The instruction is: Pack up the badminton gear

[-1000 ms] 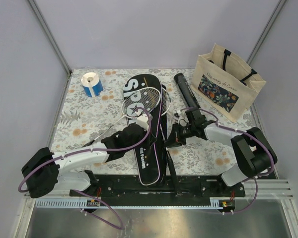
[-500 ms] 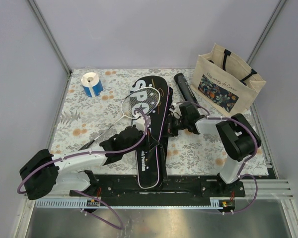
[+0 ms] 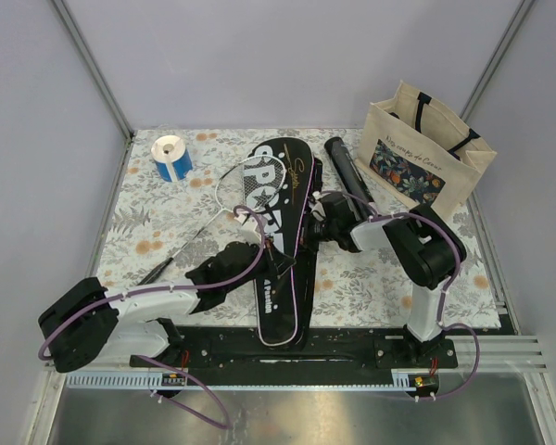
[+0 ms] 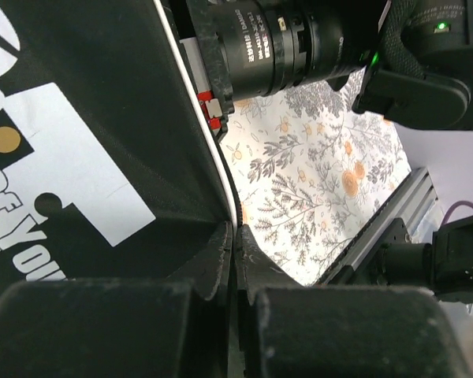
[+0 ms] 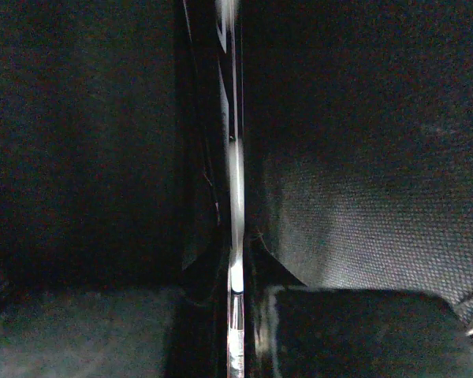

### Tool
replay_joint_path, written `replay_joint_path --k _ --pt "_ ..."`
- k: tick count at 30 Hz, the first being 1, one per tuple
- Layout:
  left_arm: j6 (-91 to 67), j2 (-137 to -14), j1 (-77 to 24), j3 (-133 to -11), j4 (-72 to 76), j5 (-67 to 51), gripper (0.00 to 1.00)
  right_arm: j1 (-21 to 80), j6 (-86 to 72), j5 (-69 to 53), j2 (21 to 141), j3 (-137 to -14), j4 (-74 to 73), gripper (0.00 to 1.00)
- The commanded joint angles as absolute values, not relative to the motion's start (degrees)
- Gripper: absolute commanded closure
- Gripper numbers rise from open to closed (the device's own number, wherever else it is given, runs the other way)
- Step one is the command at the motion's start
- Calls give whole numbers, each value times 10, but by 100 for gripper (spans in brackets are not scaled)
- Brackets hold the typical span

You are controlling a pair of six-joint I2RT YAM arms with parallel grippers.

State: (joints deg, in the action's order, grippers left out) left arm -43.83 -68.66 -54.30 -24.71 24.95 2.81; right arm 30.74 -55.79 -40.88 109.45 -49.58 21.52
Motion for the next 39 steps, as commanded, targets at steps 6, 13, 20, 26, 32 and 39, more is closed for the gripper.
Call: replay_joint_path --k 6,13,20,26,32,39 --pt "-462 -705 -556 -261 276 25 100 304 -570 -306 1117 -568 267 89" --pt "-420 -693 -555 -341 110 99 59 302 -476 -298 1090 -607 65 57" --pt "-382 -669 -539 -414 -69 182 44 294 -475 -269 1036 -595 -48 46" --pt "-366 -630 -480 -437 -157 205 40 294 -430 -177 965 -604 -165 45" --pt "-283 -625 -327 -497 -285 194 34 294 -381 -67 881 -592 -255 43" --pt "-170 -674 -179 -568 -328 192 30 294 -342 -95 784 -559 -265 42"
